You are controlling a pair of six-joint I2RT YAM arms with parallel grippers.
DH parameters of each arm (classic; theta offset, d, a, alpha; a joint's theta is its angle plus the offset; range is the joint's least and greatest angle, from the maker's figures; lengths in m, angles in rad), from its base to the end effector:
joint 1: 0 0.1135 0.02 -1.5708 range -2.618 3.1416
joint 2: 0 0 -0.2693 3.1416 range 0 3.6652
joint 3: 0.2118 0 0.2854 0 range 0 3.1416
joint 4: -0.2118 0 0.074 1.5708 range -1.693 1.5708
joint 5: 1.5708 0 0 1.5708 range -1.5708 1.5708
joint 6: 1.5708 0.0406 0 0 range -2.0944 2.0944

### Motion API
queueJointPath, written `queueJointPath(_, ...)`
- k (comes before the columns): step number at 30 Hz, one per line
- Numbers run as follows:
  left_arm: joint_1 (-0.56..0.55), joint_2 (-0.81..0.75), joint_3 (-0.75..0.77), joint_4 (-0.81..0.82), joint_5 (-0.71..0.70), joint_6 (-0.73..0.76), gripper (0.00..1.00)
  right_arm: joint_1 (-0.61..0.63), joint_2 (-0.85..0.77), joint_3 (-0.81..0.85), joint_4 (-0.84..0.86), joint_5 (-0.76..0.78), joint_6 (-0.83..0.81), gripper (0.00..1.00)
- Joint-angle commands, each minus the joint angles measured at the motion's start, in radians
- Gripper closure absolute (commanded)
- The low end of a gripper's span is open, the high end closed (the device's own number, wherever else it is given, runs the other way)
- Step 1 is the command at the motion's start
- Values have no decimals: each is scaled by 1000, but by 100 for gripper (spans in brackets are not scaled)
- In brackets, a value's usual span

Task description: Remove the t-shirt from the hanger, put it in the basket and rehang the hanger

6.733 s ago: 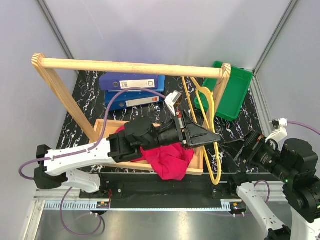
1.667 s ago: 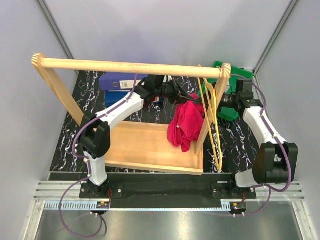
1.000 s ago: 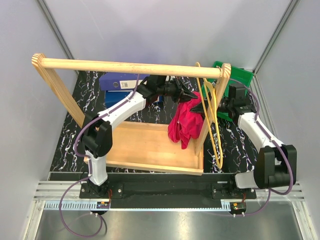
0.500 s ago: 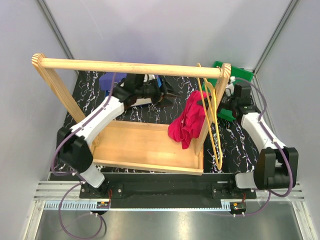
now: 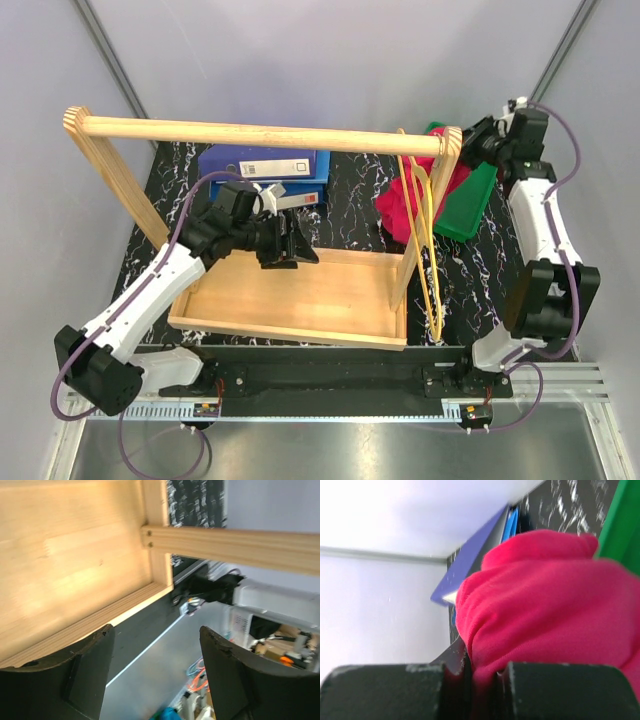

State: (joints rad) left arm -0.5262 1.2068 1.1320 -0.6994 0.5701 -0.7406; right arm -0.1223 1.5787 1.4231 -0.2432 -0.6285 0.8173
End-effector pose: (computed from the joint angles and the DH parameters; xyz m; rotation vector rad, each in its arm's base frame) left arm 0.2347 -0.1617 0.3285 0.0397 2.5650 -1.2355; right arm 0.4054 -0.0258 0.3573 0.5202 1.9768 1.0623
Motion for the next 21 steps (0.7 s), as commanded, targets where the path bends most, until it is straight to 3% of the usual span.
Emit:
queueJointPath(1,0,-68,54,-170,-85,171,27,-28,53,170,-19,70,-32,100)
queueJointPath(10,2,-36,132,-258,-151,251,26,-79,219,477,-94,104,-60,100)
queueJointPath(21,29,13,212,-318,-231,296,25,-88,451,620,-99,112,-37,100)
